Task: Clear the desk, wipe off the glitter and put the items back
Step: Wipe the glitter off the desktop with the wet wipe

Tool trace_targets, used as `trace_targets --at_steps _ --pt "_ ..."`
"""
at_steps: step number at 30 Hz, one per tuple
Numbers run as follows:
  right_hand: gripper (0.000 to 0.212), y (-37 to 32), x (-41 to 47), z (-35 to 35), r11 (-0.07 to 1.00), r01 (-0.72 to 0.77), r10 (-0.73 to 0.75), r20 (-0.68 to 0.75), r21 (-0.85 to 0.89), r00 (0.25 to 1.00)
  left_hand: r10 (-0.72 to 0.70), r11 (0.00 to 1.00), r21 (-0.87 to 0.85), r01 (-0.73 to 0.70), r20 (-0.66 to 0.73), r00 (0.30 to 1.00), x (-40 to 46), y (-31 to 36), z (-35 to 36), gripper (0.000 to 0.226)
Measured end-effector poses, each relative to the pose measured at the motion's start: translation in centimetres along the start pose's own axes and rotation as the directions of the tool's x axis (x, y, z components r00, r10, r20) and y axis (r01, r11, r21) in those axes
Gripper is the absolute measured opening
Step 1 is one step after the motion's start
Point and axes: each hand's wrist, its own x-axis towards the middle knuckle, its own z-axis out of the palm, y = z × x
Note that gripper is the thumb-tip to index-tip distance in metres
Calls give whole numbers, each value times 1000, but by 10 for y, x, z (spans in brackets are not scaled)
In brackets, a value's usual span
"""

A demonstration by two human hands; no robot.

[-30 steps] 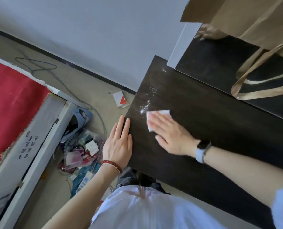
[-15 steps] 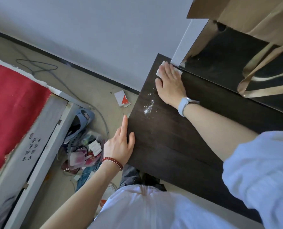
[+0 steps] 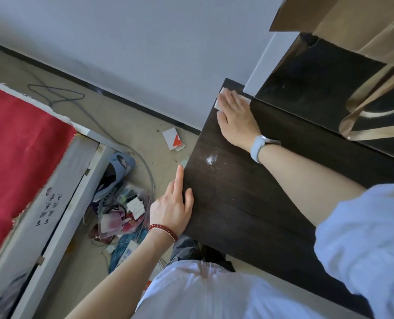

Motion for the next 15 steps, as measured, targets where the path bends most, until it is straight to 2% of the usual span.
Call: trace_targets --at_steps 2,4,8,10,12,14,15 --pt "52 -10 -27 15 997 73 -73 -20 -32 997 -1 1000 -7 1 8 1000 1 0 -1 57" --pt "52 -24 -82 30 971 237 -238 -22 -32 971 -11 1000 -28 12 17 1000 1 0 -1 55" --pt "53 -32 -183 46 863 505 -501 136 -1 855 -58 991 -119 59 7 998 2 -2 1 50" --pt "53 -22 -184 43 820 572 -561 162 -23 812 -70 988 -137 69 -4 998 1 -4 3 56" --pt "51 -15 -149 35 862 501 -493 108 -70 863 -77 987 -139 76 -3 997 0 -3 3 55" --pt "47 -12 -103 25 961 274 -274 3 -28 962 -86 986 -141 86 4 996 0 -1 2 48" --pt "47 -16 -85 23 988 153 -153 -33 1 988 -87 985 -148 87 7 996 -1 -1 1 48"
